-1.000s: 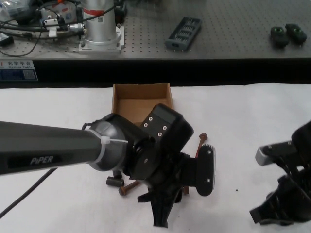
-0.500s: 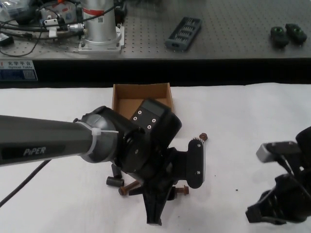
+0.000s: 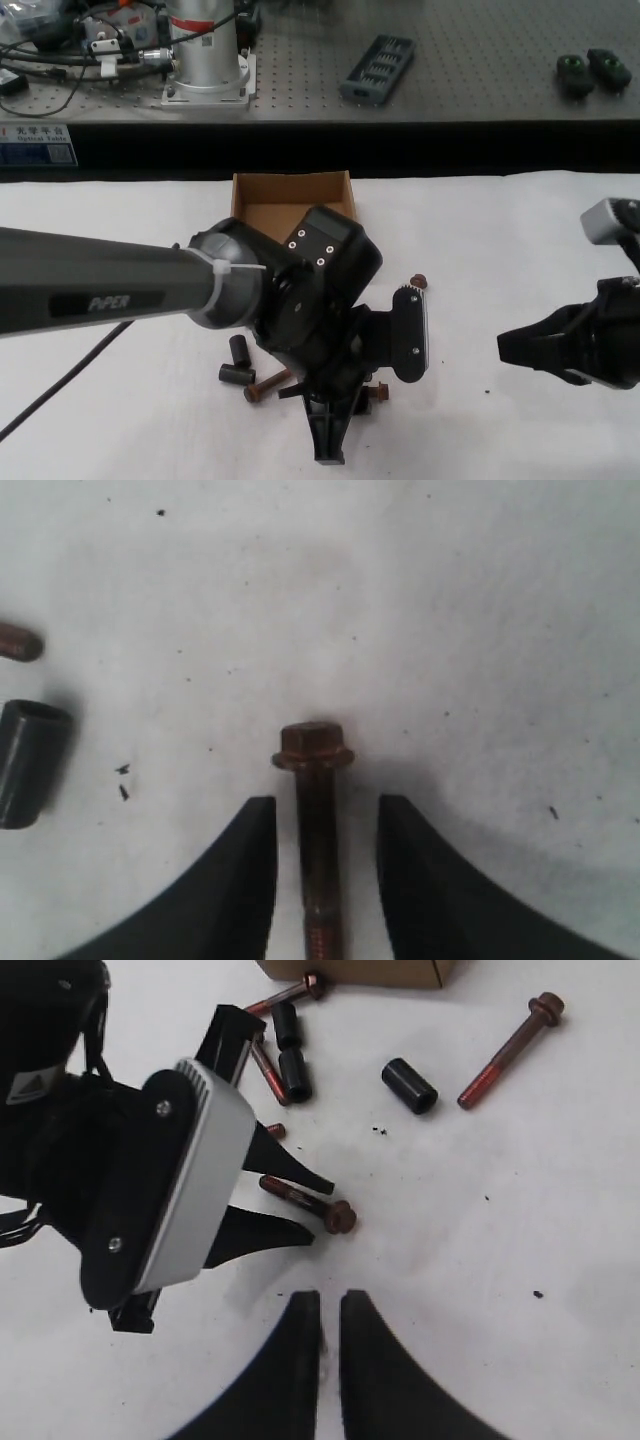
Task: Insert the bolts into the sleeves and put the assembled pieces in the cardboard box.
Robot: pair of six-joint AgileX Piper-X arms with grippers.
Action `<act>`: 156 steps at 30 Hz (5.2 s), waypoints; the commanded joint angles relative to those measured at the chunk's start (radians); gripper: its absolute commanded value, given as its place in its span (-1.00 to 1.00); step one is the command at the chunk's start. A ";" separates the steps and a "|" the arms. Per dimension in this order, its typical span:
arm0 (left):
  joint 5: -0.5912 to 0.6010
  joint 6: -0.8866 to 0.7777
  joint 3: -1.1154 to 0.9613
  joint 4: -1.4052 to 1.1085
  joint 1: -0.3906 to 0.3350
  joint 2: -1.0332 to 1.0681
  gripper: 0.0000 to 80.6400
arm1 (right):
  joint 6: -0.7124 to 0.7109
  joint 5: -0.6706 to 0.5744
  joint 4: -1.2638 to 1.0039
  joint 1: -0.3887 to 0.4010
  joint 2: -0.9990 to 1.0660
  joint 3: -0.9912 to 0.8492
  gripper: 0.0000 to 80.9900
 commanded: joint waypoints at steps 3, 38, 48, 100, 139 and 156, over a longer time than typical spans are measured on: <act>0.005 -0.016 -0.018 0.050 0.003 0.011 -0.36 | 0.008 -0.040 -0.009 -0.005 -0.015 -0.004 -0.83; 0.080 -0.074 -0.018 0.339 0.003 0.042 -0.63 | 0.066 -0.058 -0.024 -0.005 -0.015 -0.004 -0.83; 0.080 -0.099 -0.018 0.350 0.003 0.042 -0.63 | 0.066 -0.055 -0.024 -0.005 -0.015 -0.004 -0.83; 0.194 -1.638 0.659 -1.068 0.363 -0.796 -0.98 | -0.600 0.232 0.405 0.182 0.874 -0.845 -0.36; 0.251 -1.699 0.659 -1.131 0.363 -0.796 -0.98 | -0.705 0.397 0.396 0.260 0.969 -0.880 -0.27; 0.251 -1.692 0.659 -1.129 0.363 -0.796 -0.98 | -0.699 0.390 0.452 0.265 0.969 -0.961 -0.27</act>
